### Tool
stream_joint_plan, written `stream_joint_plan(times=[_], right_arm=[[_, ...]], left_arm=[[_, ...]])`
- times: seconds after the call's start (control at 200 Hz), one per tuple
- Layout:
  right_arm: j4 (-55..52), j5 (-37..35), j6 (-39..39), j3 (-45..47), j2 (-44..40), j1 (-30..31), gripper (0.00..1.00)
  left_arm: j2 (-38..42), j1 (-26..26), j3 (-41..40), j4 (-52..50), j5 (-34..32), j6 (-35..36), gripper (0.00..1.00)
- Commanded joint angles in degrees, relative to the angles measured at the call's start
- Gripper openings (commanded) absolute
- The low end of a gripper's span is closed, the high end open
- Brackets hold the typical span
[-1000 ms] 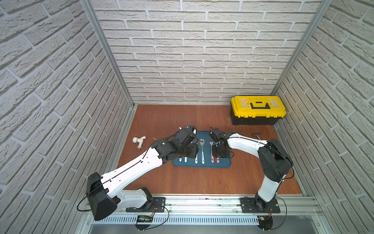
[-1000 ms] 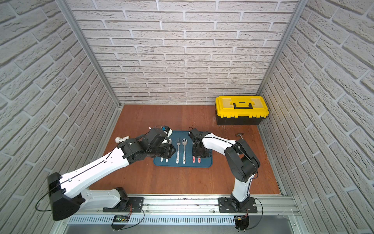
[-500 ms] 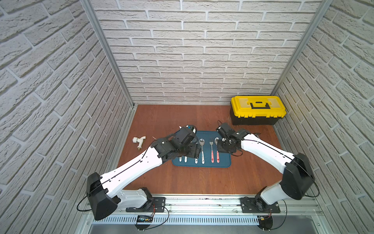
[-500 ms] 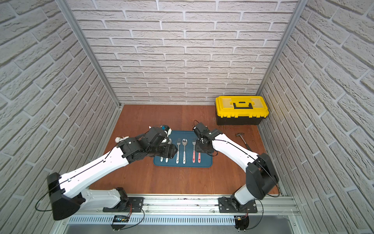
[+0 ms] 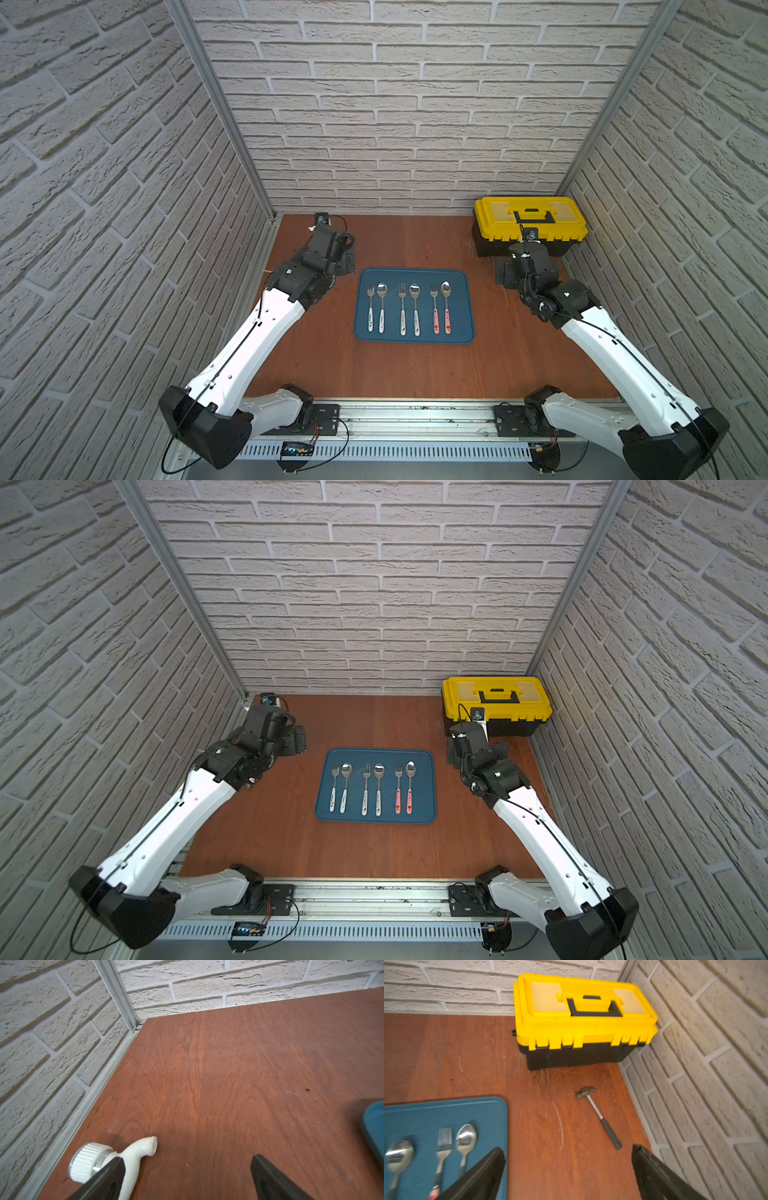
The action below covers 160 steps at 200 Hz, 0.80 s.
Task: Set the spoon and fork side by side
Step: Reset both arms
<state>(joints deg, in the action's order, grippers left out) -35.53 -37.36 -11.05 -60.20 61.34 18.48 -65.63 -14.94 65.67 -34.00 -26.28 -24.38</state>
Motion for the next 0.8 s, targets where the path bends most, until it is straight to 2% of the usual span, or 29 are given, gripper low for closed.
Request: stream_joint_plan(times=[0.0, 0.065, 0.105, 0.16, 0.245, 0.32, 0.42, 0.465, 0.575, 0.64, 0.7, 0.715, 0.75, 0.795], right_arm=[[16.89, 1.28, 13.30, 5.40, 1.91, -1.83, 0.99], [22.84, 5.16, 17.47, 8.89, 3.84, -3.17, 0.99], [26.23, 7.85, 18.62, 10.59, 4.81, -4.01, 0.99], [29.71, 13.11, 18.30, 12.15, 5.36, -6.09, 0.99], [33.62, 17.51, 15.15, 13.65, 5.27, -9.22, 0.99], [37.84, 19.87, 15.04, 15.73, 5.60, -11.05, 0.99], [41.70, 24.92, 14.64, 18.29, 6.78, -14.60, 0.99], [43.08, 27.35, 15.52, 19.91, 6.83, -16.07, 0.99], [48.32, 32.12, 16.49, 25.50, 5.96, -20.11, 0.99], [51.76, 34.90, 14.24, 27.94, 5.84, -22.62, 0.99], [56.37, 36.14, 11.97, 29.74, 7.54, -23.90, 0.99], [57.26, 36.35, 11.21, 29.91, 8.21, -24.11, 0.99], [57.78, 37.02, 9.89, 29.82, 9.83, -24.34, 0.99], [58.71, 38.72, 10.51, 29.89, 11.72, -24.38, 0.99]], left_arm=[[3.08, 10.84, -15.11, 28.13, 9.77, 7.35, 0.98], [2.02, 17.10, -23.77, 38.56, 14.25, 4.49, 0.98], [-0.02, 18.53, -27.26, 43.09, 15.98, 7.11, 0.98], [-3.15, 18.55, -29.81, 45.95, 15.60, 12.45, 0.98], [-5.78, 19.15, -32.28, 47.78, 14.41, 15.65, 0.98], [-8.65, 19.40, -37.80, 58.53, 13.47, 13.83, 0.98], [-13.04, 19.44, -41.93, 70.42, 13.27, 16.75, 0.98], [-13.15, 19.72, -41.60, 69.70, 13.17, 17.23, 0.98], [-17.64, 20.21, -46.57, 84.79, 9.49, 17.25, 0.98], [-18.70, 19.36, -47.47, 86.57, 14.77, 19.79, 0.98], [-25.00, 19.13, -49.16, 98.16, 14.12, 20.78, 0.98], [-24.39, 19.30, -49.07, 97.52, 14.22, 20.66, 0.98], [-21.37, 19.42, -47.29, 88.77, 14.86, 19.18, 0.98], [-23.95, 18.78, -46.44, 91.11, 14.28, 21.00, 0.98]])
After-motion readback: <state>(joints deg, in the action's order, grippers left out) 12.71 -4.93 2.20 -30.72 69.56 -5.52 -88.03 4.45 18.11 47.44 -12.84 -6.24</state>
